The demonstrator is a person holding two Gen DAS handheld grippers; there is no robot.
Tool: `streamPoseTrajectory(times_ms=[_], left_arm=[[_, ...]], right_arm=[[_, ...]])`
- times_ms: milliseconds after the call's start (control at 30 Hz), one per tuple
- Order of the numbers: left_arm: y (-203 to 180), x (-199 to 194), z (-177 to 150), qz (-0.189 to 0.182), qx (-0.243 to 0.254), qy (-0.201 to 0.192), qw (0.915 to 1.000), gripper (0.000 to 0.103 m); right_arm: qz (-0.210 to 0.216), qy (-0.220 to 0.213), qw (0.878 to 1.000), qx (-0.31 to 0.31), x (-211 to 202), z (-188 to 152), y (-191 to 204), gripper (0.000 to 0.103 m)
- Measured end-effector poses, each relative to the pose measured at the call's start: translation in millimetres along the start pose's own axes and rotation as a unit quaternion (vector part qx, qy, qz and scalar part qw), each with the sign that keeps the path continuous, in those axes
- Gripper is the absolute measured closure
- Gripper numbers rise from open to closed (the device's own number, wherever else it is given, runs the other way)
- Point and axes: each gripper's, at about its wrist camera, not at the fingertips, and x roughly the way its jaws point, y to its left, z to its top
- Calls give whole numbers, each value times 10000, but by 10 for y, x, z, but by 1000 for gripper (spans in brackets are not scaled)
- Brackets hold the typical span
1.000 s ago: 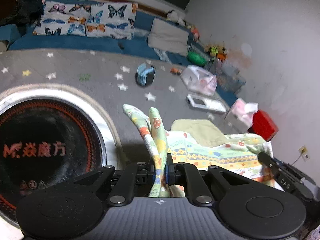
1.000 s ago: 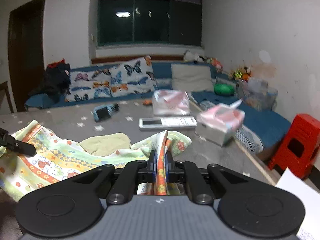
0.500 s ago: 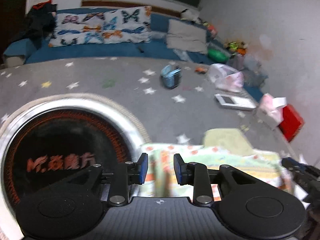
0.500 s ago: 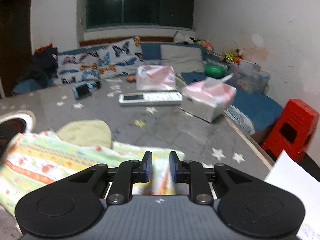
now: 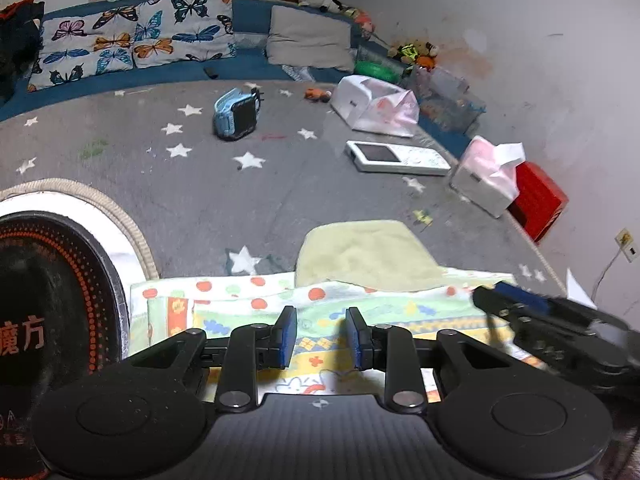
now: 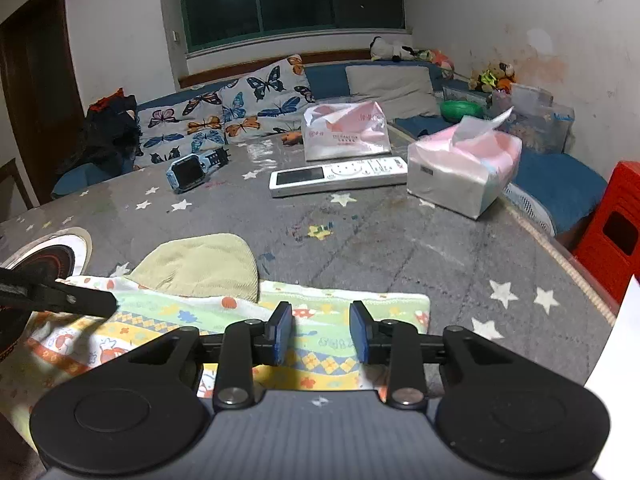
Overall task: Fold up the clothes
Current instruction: 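Open both grippers and withdraw them from the folded shirt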
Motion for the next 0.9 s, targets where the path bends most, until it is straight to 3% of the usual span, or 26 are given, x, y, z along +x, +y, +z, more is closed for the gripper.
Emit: streamPoseTrajectory(times_ms=[233, 467, 667, 900], left_arm=[[-40, -256, -132, -34, 139, -129, 9998, 67], [-137, -572, -465, -85, 351, -262, 9990, 65], [-227, -765, -711, 33, 623, -453, 9970, 61], [-215, -763, -880, 231, 705, -405, 9964, 58]], right_arm=[[379, -124, 9987, -331, -337, -89, 258, 55], [755, -118, 9946, -695, -683, -357, 595, 54], [635, -181, 9917, -1104, -886, -627, 821, 51], [512, -301, 9923, -1088, -999, -711, 907, 51]])
